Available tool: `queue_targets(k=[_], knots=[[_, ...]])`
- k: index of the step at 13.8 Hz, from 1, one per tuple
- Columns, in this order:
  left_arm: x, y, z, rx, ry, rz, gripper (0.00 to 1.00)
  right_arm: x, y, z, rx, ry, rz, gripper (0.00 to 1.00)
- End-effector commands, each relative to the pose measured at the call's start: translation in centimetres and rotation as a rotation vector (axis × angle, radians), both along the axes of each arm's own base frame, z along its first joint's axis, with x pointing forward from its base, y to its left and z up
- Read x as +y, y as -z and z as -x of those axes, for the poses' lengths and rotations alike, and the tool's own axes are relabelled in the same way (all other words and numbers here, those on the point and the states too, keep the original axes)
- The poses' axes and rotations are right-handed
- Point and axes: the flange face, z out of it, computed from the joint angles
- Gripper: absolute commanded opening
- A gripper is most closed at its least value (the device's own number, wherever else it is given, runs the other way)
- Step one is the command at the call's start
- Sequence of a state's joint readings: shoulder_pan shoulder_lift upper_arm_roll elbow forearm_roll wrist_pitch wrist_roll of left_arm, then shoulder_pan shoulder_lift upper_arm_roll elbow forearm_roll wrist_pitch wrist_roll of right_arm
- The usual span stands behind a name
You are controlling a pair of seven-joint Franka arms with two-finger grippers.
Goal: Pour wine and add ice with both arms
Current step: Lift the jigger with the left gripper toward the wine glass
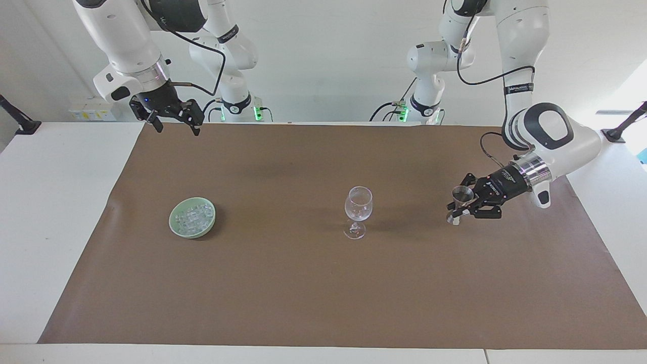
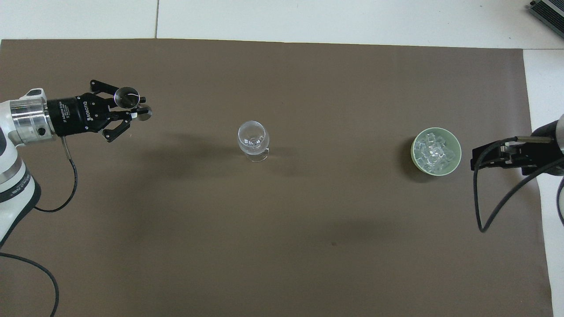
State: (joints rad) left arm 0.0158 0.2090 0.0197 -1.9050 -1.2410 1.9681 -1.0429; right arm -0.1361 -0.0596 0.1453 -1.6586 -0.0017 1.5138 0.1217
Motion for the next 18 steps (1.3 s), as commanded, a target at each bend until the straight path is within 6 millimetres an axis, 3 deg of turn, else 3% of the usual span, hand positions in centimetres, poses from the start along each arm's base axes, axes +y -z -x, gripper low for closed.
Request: queue_targets(k=[1,6,9,12,18], knots=[[-3.8,-0.7,0.5,0.024,-0.008,-0.050,0.00,0.0,-0.2,0.7,0.004,-0.022,0.008,1.00],[-9.0,-1.4,0.9,0.019,-0.038,-0.094,0.00,0.0,-0.2,0.7,0.004,-0.022,0.008,1.00],[-9.9,-1.6,1.2,0.001,-0.015,-0.136,0.00,0.0,-0.2,0.7,0.003,-0.022,0.009,1.00],[-12.3,-1.7,1.8,-0.040,0.039,-0.254,0.00,0.0,-0.2,0.7,0.003,-0.022,0.009,1.00],[-14.9,-1.5,2.5,-0.055,0.066,-0.306,0.00,0.0,-0.2,0.7,0.004,-0.022,0.008,1.00]])
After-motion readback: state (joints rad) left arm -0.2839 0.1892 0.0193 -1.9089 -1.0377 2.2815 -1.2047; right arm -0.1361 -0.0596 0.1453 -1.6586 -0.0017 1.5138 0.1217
